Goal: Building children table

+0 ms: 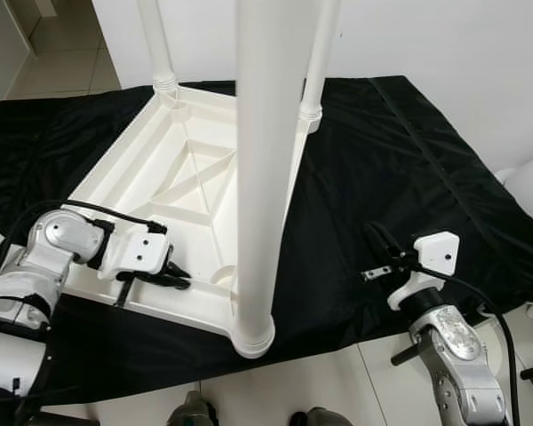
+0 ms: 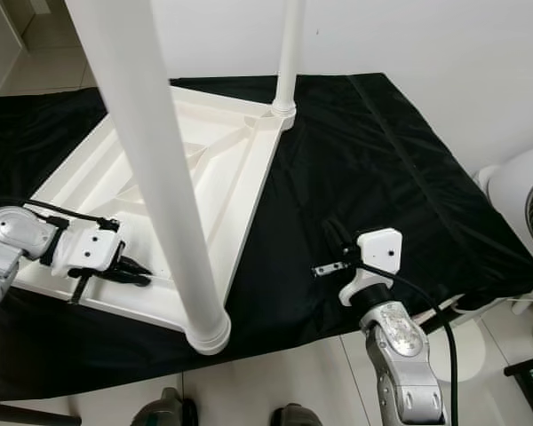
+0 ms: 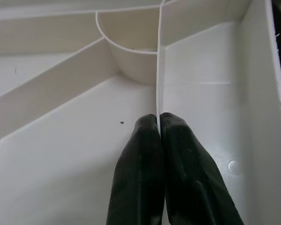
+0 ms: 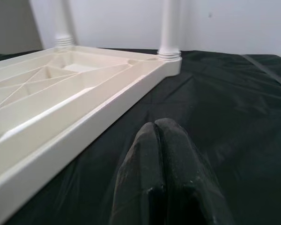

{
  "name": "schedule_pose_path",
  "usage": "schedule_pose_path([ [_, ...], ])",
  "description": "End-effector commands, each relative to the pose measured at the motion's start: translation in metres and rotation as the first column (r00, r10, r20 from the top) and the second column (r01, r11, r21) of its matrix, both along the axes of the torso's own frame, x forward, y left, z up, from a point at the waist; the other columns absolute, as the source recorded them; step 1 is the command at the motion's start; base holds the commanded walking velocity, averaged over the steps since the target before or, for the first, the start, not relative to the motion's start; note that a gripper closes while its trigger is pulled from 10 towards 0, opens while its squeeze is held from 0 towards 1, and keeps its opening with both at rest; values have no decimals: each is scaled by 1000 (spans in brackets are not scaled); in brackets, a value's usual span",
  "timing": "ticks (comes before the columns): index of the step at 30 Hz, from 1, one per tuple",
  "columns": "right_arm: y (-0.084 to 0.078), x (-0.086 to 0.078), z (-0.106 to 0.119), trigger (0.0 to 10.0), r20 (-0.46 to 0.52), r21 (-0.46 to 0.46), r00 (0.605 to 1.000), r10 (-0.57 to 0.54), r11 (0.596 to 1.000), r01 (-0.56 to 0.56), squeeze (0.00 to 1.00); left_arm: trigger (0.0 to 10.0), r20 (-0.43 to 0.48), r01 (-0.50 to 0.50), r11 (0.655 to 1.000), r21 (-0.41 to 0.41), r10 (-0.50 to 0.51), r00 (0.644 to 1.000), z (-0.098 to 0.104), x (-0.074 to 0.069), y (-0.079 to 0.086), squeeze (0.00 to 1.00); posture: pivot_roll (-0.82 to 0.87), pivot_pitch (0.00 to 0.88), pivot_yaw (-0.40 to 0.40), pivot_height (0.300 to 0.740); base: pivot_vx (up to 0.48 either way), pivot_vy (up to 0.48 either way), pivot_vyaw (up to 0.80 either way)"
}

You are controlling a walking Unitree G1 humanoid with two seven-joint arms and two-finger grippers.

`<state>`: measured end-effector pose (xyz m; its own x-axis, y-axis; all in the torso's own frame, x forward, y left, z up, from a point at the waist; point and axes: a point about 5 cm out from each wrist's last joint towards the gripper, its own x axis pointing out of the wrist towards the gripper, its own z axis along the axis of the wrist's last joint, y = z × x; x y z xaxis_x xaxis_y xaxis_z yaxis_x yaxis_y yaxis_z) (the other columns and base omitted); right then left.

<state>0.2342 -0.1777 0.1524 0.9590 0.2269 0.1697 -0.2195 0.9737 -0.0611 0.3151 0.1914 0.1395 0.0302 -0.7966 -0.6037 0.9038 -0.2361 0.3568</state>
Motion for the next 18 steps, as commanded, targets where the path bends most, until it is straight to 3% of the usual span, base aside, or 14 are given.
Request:
schedule_pose_path([
  [1,-3,2,3,10000,15,0,999,-40,999,40,0,0,68,-217,951,-219,237,969,2,14,-12,0,61,92,10,740,0,0,0],
  [5,-6,4,5,10000,29,-1,997,-69,998,70,0,0,101,-227,943,-243,257,961,3,16,-20,0,57,91,13,740,0,0,0],
  [7,-7,3,6,10000,33,-2,996,-78,997,79,0,0,47,-254,920,-300,280,959,5,17,-28,0,53,91,18,740,0,0,0],
  [12,-8,2,7,10000,31,3,996,-85,996,85,0,0,54,-264,907,-329,297,953,8,18,-34,0,48,93,20,740,0,0,0],
  [18,-8,2,7,10000,31,5,995,-91,996,91,0,0,89,-417,841,-344,472,877,9,36,-42,0,43,93,13,740,0,0,0],
])
